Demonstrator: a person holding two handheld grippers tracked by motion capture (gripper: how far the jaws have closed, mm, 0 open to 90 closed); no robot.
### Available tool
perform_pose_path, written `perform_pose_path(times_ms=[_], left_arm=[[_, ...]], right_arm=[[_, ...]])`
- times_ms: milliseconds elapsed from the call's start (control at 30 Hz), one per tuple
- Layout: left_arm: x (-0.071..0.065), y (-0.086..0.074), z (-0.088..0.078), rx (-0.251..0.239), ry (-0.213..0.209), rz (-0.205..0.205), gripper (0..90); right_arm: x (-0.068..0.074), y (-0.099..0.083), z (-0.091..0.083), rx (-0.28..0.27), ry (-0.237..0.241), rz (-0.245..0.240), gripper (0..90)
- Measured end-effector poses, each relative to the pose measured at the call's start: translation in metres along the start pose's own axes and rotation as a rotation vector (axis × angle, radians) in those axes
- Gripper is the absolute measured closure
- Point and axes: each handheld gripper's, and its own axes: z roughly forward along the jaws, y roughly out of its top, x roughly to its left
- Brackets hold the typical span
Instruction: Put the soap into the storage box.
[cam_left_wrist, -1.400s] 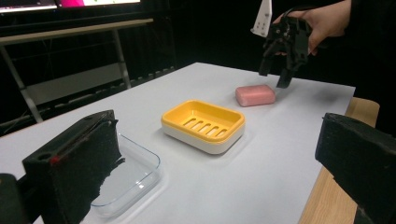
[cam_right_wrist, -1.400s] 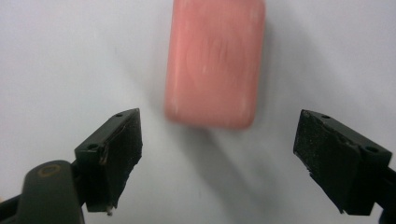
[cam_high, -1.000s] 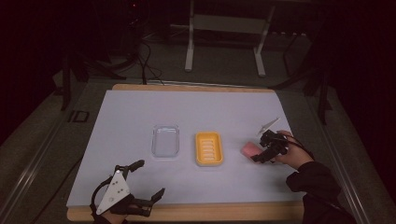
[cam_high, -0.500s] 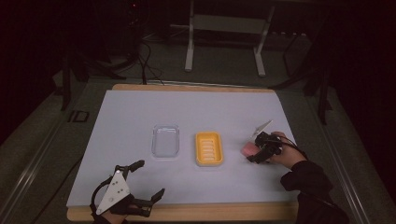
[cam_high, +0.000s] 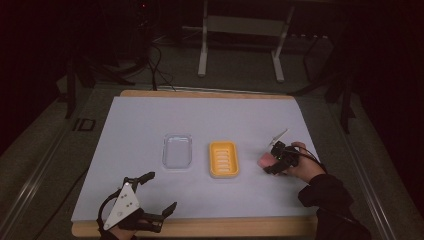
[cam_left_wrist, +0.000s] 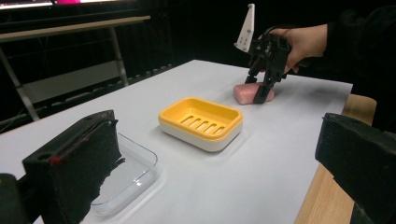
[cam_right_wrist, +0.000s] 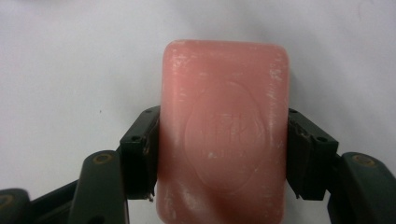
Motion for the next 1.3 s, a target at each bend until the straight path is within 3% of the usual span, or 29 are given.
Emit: perform_pose_path(times_ms=[133, 267, 367, 533, 800, 1133, 1300], left_arm=[[0.001, 0.000, 0.000, 0.001, 0.001, -0.001, 0.5], [0.000, 0.000, 0.000, 0.000, 0.000, 0.001, 0.5], [0.000, 0.000, 0.000, -0.003, 0.000, -0.001, 0.5], [0.000, 0.000, 0.000, -0.003, 0.000, 0.000, 0.5], [0.000, 0.000, 0.000, -0.004, 0.003, 0.000, 0.5], [0.000, 0.000, 0.000, -0.004, 0.006, 0.001, 0.5], [0.000, 0.000, 0.000, -0.006, 0.008, 0.001, 0.5]], right_arm=[[0.001, 0.004, -0.001, 0.017, -0.022, 0.092, 37.8], [0.001, 0.005, -0.007, -0.010, -0.009, 0.195, 37.8], [0.004, 0.006, -0.011, -0.036, -0.034, 0.262, 37.8], [0.010, 0.012, -0.017, -0.035, -0.057, 0.381, 37.8], [0.030, 0.028, -0.024, -0.014, -0.149, 0.444, 37.8], [0.050, 0.053, -0.037, -0.061, -0.178, 0.487, 37.8], [0.063, 0.066, -0.040, -0.103, -0.146, 0.516, 37.8]])
